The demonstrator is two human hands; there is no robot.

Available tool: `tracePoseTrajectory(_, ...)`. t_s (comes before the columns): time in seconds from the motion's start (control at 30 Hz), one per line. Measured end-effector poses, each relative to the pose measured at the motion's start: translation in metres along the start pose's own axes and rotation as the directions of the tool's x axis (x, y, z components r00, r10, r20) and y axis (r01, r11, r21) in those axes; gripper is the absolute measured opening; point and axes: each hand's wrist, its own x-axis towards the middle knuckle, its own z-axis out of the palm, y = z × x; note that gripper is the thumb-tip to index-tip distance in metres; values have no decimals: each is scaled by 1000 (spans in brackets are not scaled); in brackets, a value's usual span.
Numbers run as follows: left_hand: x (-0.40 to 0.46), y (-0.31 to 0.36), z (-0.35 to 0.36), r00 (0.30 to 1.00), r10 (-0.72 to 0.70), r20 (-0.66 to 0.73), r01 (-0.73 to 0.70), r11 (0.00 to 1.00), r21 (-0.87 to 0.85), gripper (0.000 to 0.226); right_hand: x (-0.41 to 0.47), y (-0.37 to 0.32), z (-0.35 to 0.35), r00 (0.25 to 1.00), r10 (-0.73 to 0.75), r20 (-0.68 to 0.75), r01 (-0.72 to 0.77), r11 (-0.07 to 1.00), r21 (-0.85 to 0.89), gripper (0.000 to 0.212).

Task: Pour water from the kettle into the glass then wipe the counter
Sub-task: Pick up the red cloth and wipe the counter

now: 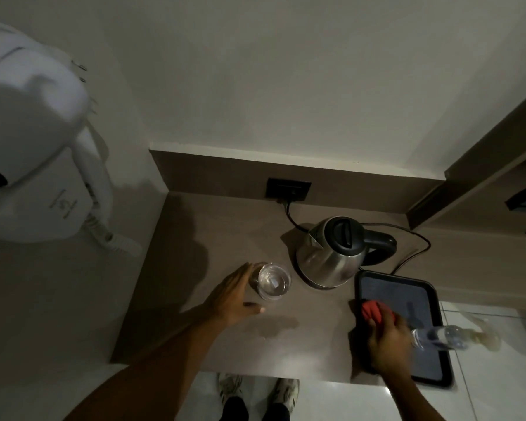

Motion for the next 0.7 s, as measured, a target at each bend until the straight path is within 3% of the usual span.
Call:
tracePoseTrajectory(0.13, -24, -52, -10, 988, -100, -120, 126, 964, 235, 83, -31, -39, 19, 976, -219, 13, 219, 976, 13, 52)
tracePoseTrajectory(0.23, -34, -88, -13, 987, -46, -157, 106, 913, 393, 101, -47, -61, 46, 942, -335, 18, 335, 939, -75, 56)
tracePoseTrajectory(0.3, -34, -104, -8, 993, -5, -117, 61, 876, 479, 96, -49, -70, 64, 952, -305, 20, 306, 946, -106, 61)
tracePoseTrajectory(0.47, -27, -119, 5, 985, -1, -170, 84, 872, 482, 82, -57, -94, 110, 984, -140, -112, 127, 985, -114, 57)
tracePoseTrajectory(0.57, -27, -124, 7, 983, 15, -182, 65, 904, 422, 79, -86, -127, 136, 995, -38, -96, 32, 997, -68, 61)
tracePoseTrajectory(0.63, -30, -126, 7, 979, 29, -202, 59, 909, 413, 75, -113, -155, 153, 995, -91, -38, 90, 995, -42, 59)
tracePoseTrajectory(0.7, -30, -126, 6, 977, 32, -210, 60, 907, 418, 71, -140, -179, 167, 970, -239, 50, 240, 971, -19, 63)
